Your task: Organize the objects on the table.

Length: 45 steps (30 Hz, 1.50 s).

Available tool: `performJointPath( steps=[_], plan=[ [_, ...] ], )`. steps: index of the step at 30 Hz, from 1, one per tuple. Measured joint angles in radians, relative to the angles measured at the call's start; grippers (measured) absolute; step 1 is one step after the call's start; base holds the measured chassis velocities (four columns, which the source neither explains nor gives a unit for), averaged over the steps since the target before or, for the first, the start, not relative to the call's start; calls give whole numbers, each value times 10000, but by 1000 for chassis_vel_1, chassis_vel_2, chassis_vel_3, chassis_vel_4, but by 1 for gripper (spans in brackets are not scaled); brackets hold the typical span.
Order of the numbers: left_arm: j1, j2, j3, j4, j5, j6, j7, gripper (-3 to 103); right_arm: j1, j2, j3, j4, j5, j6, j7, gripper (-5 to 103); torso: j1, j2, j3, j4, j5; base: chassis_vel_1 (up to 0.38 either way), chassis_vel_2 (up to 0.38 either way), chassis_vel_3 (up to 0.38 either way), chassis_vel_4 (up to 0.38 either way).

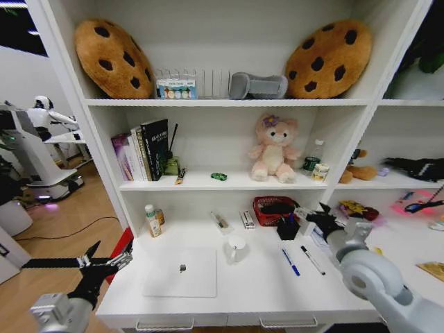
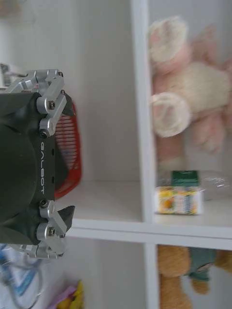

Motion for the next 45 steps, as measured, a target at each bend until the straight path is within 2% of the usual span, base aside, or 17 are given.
performJointPath(
  steps=[4, 8, 14, 24, 26, 29, 30, 32, 33, 35, 36, 39, 40, 42, 43, 45],
  plan=[
    [0, 0, 0, 0, 0, 0, -3, 100, -398, 412, -251, -663, -77, 76, -463, 100, 0, 0, 0, -2, 0, 0, 0, 0, 0],
    [0, 0, 0, 0, 0, 0, -2, 100, -5, 641, -1082, -1774, 113, -157, -879, 100, -1, -1, 0, 0, -1, 0, 0, 0, 0],
    [0, 0, 0, 0, 0, 0, -3, 100, 1007, 532, -2069, -2978, 219, -598, -1331, 100, 2, -2, 2, 1, 1, 0, 0, 0, 0],
    [0, 0, 0, 0, 0, 0, -3, 100, 1648, 173, -2666, -3435, 296, -1053, -2055, 100, 2, -2, 1, 1, -1, 0, 0, 0, 0],
    [0, 0, 0, 0, 0, 0, -3, 100, 1652, 173, -2687, -3455, 259, -1067, -2120, 103, 2, -2, 1, 1, 0, 0, 0, 0, 0],
    [0, 0, 0, 0, 0, -1, -3, 100, 1687, 179, -2747, -3645, 69, -974, -2383, 94, 1, -2, 1, 0, 0, 0, 0, 0, 0],
    [0, 0, 0, 0, 0, -1, -3, 100, 1687, 179, -2747, -3645, 69, -974, -2383, 94, 1, -2, 1, 0, 0, 0, 0, 0, 0],
    [0, 0, 0, 0, 0, 0, -3, 100, 1754, 162, -2756, -3801, 79, -969, -2527, 84, 2, -2, 1, 0, 0, 0, 0, 0, 0],
    [0, 0, 0, 0, 0, 0, -3, 100, 1754, 162, -2756, -3801, 79, -969, -2527, 84, 2, -2, 1, 0, 0, 0, 0, 0, 0],
    [0, 0, 0, 0, 0, 0, -3, 100, 1805, 110, -2787, -3874, 140, -1011, -2610, 73, 2, -1, 1, 0, -1, 0, 0, 0, 0],
    [0, 0, 0, 0, 0, 0, -3, 100, 1805, 110, -2787, -3874, 140, -1011, -2610, 73, 2, -1, 1, 0, -1, 0, 0, 0, 0],
    [0, 0, 0, 0, 0, 0, -2, 100, 1852, 40, -2893, -3886, 210, -1055, -2637, 57, 2, -2, 1, 1, -1, 0, 0, 0, 0],
    [0, 0, 0, 0, 0, 0, -2, 100, 1852, 40, -2893, -3886, 210, -1055, -2637, 57, 2, -2, 1, 1, -1, 0, 0, 0, 0],
    [0, 0, 0, 0, 0, 0, -3, 100, 1882, 22, -2958, -3883, 215, -1085, -2642, 46, 1, -2, 1, 0, 0, 0, 0, 0, 0],
    [0, 0, 0, 0, 0, 0, -3, 100, 1882, 22, -2958, -3883, 215, -1085, -2642, 46, 1, -2, 1, 0, 0, 0, 0, 0, 0],
    [0, 0, 0, 0, 0, 0, -3, 100, 1929, 21, -3001, -3913, 235, -1104, -2643, 35, 2, -2, 1, 0, 0, 0, 0, 0, 0]
  ],
)
